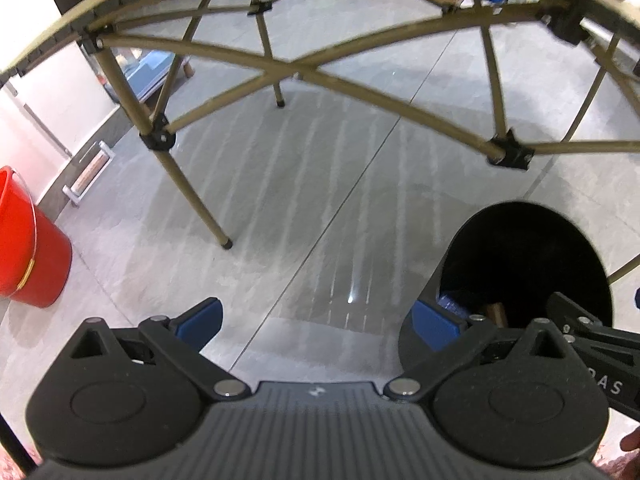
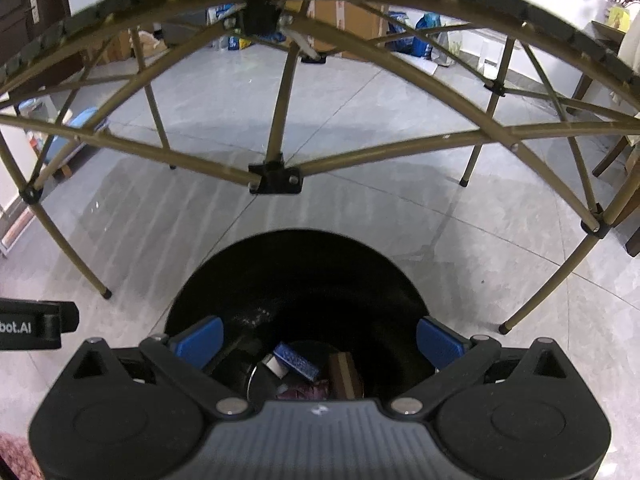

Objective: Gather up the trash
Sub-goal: 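Raise both tools back up toward the plush toys on the table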

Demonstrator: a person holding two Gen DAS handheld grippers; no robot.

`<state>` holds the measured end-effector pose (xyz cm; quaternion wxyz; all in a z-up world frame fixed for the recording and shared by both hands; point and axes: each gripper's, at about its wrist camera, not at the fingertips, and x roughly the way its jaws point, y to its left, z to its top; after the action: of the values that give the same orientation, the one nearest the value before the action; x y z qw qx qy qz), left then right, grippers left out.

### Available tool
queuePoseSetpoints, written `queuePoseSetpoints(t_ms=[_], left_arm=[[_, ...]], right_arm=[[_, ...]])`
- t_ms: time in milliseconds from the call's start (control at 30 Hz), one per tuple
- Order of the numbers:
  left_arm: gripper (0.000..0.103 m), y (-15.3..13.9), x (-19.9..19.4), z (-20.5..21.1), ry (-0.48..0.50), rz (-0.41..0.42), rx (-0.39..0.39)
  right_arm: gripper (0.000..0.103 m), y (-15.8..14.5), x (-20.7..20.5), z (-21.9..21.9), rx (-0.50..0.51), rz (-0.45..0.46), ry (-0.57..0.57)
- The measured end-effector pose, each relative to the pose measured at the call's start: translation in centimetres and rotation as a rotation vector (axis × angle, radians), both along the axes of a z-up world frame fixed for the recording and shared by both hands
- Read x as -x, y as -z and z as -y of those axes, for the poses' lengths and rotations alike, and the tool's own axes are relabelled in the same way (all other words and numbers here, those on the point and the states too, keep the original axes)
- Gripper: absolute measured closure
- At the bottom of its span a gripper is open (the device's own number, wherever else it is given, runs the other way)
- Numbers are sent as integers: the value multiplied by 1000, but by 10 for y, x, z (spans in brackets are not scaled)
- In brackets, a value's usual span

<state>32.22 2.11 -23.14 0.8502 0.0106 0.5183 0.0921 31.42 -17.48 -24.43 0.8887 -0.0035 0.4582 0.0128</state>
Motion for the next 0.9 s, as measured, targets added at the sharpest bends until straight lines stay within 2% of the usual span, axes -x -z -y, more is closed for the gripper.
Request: queuePoseSetpoints(t_ms=[333,567,733,900], left_arm=[[0,-29,8,7,40,136,13],[0,-53,18,21,81,279,-11],[0,-73,25,29,88,401,-25],[0,-91,28,37,104,487,-16]], right_arm=[[0,-36,12,10,-2,171,-2],[0,-56,25,17,34,282,-8],[0,-73,36,26,29,358,-13],[0,-90,46,32,6,426,-17]])
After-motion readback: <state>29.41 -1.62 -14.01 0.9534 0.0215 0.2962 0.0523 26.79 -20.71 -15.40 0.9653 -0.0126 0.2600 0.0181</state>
